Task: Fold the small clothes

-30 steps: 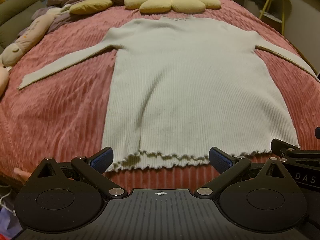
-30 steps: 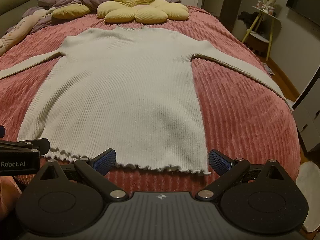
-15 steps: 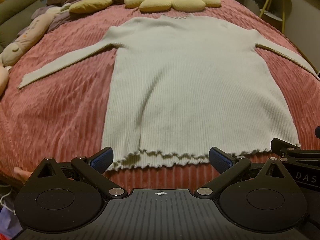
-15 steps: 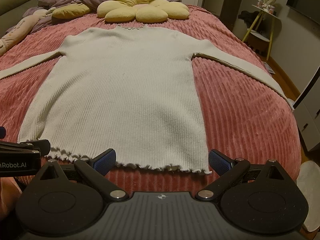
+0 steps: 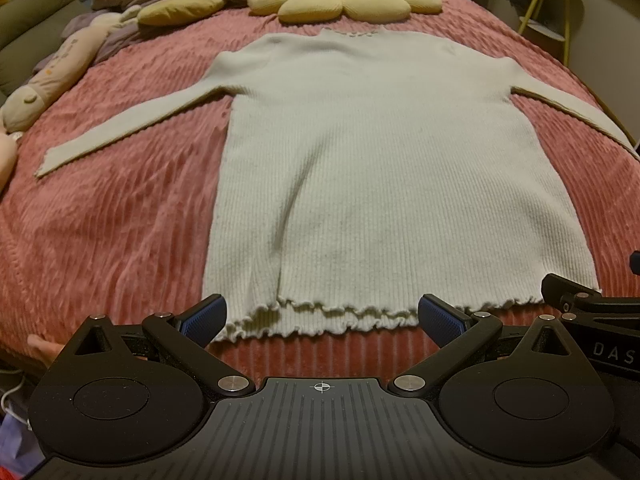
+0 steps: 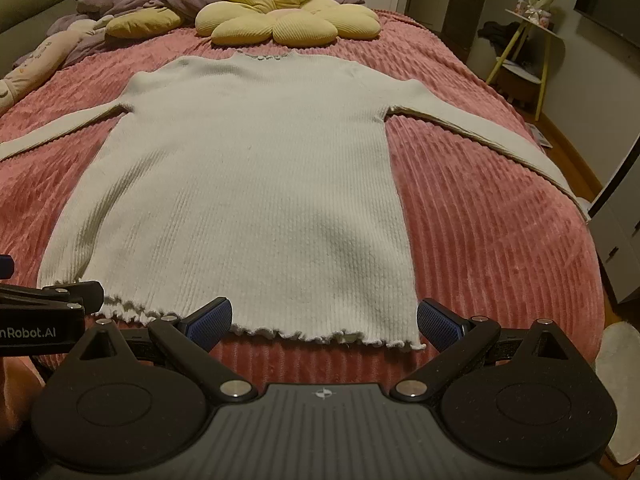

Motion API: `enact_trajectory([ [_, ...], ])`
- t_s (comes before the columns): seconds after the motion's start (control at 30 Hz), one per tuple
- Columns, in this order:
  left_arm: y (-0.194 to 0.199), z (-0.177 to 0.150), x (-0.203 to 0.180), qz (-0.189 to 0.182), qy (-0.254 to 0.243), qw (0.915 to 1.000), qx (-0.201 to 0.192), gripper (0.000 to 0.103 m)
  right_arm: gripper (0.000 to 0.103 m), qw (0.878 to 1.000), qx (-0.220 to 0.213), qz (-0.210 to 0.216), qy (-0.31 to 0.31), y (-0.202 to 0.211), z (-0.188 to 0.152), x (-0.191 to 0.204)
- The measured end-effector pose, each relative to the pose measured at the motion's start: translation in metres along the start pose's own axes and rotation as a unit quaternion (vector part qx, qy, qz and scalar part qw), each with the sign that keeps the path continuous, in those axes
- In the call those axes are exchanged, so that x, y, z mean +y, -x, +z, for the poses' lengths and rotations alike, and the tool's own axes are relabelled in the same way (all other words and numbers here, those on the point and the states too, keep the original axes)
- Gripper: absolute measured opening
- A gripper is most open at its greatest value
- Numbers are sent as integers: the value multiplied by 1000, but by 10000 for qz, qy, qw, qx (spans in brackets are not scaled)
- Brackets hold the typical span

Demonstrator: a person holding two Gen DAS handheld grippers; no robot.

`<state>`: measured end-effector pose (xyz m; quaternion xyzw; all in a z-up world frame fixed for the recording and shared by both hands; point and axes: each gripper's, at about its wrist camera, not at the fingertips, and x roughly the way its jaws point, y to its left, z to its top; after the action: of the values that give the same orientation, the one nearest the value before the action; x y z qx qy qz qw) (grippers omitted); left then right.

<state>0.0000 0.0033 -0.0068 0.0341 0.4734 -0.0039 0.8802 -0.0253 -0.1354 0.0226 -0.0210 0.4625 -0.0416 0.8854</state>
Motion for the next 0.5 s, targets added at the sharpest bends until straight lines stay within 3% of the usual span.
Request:
enact_trajectory([
  [0.5,0,0,0,0,-4,10000,13,103,99,9999,-77,139,-35,2,1,-2],
])
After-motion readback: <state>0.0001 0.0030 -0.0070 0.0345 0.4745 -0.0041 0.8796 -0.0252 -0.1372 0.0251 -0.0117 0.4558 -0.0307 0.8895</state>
